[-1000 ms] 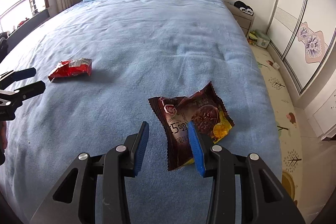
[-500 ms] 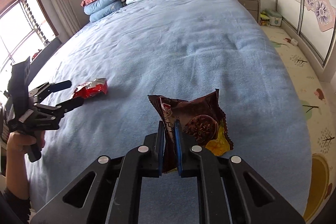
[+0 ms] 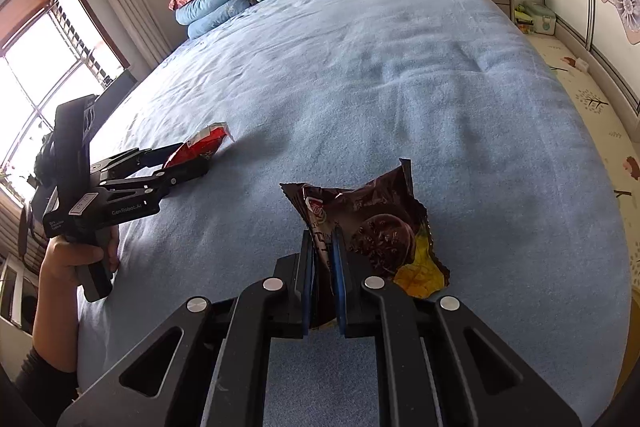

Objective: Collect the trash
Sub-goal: 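Grasp the red snack packet with the left tool, then drop the packet into the bin with the left tool while the right drops the bag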

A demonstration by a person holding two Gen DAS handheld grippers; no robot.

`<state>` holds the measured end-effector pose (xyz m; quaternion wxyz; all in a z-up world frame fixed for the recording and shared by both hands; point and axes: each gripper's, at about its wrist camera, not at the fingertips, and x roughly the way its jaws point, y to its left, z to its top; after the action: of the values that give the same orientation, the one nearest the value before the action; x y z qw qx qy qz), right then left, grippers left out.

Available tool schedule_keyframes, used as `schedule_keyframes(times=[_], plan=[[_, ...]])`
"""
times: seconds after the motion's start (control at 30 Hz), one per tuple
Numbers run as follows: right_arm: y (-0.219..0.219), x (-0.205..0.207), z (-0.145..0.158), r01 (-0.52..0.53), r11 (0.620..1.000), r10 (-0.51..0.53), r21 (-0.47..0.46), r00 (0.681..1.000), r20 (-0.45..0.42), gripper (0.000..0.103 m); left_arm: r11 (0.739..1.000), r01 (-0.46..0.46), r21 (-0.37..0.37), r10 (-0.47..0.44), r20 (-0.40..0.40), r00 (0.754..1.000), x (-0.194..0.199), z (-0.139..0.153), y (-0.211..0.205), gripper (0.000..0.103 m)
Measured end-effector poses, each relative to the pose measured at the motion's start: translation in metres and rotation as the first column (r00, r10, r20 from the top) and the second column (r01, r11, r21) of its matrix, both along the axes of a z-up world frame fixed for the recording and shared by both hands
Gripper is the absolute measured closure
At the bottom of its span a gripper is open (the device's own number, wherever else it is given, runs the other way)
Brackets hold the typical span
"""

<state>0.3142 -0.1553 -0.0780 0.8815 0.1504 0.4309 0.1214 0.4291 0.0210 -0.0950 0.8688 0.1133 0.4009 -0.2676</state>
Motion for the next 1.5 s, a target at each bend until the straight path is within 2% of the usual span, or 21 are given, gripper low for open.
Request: schedule_keyframes(times=[0.13, 0.33, 0.47, 0.63, 0.77, 0.9, 1.07, 1.17, 1.37, 1.5], plan=[[0.002, -0.007, 0.003, -0.008, 1.0, 0.009, -0.008, 1.0, 0.023, 0.093, 0.998, -0.04, -0.052, 0.039, -0.016, 0.999, -0.016, 0.009, 0.002, 0.063], [-0.002, -0.02, 0.011, -0.009, 1.0, 0.008, 0.011, 0.998, 0.062, 0.093, 0.99, -0.049, -0.133, 0.048, -0.004, 0.999, -0.065, 0.022, -0.012, 0.064], [-0.008, -0.03, 0.018, -0.009, 1.0, 0.006, 0.025, 0.996, 0.093, 0.093, 0.989, -0.062, -0.136, 0.069, 0.048, 0.996, -0.104, 0.031, -0.027, 0.064], [-0.013, -0.042, 0.026, -0.054, 0.994, 0.044, 0.096, 0.993, 0.107, 0.096, 0.985, -0.099, -0.138, 0.102, 0.016, 0.995, -0.133, 0.032, -0.048, 0.064], [-0.016, -0.062, 0.038, -0.068, 0.992, 0.051, 0.11, 0.988, 0.145, 0.096, 0.98, -0.125, -0.156, 0.124, -0.017, 0.992, -0.151, 0.035, -0.056, 0.064], [-0.025, -0.085, 0.046, -0.076, 0.987, 0.051, 0.142, 0.983, 0.176, 0.096, 0.981, -0.13, -0.146, 0.131, -0.005, 0.991, -0.169, 0.042, -0.067, 0.064], [-0.052, -0.117, 0.047, -0.065, 0.982, 0.032, 0.176, 0.982, 0.185, 0.096, 0.985, -0.098, -0.145, 0.102, 0.016, 0.995, -0.194, 0.053, -0.094, 0.064], [-0.076, -0.136, 0.05, -0.021, 0.986, -0.012, 0.165, 0.981, 0.192, 0.096, 0.986, -0.065, -0.152, 0.069, 0.019, 0.997, -0.207, 0.056, -0.118, 0.064], [-0.135, -0.18, 0.057, 0.077, 0.985, -0.11, 0.156, 0.971, 0.212, 0.096, 0.983, 0.027, -0.179, -0.033, -0.027, 0.999, -0.227, 0.05, -0.184, 0.064], [-0.183, -0.206, 0.054, 0.154, 0.977, -0.182, 0.144, 0.961, 0.21, 0.096, 0.975, 0.095, -0.201, -0.112, -0.078, 0.991, -0.237, 0.042, -0.235, 0.064]])
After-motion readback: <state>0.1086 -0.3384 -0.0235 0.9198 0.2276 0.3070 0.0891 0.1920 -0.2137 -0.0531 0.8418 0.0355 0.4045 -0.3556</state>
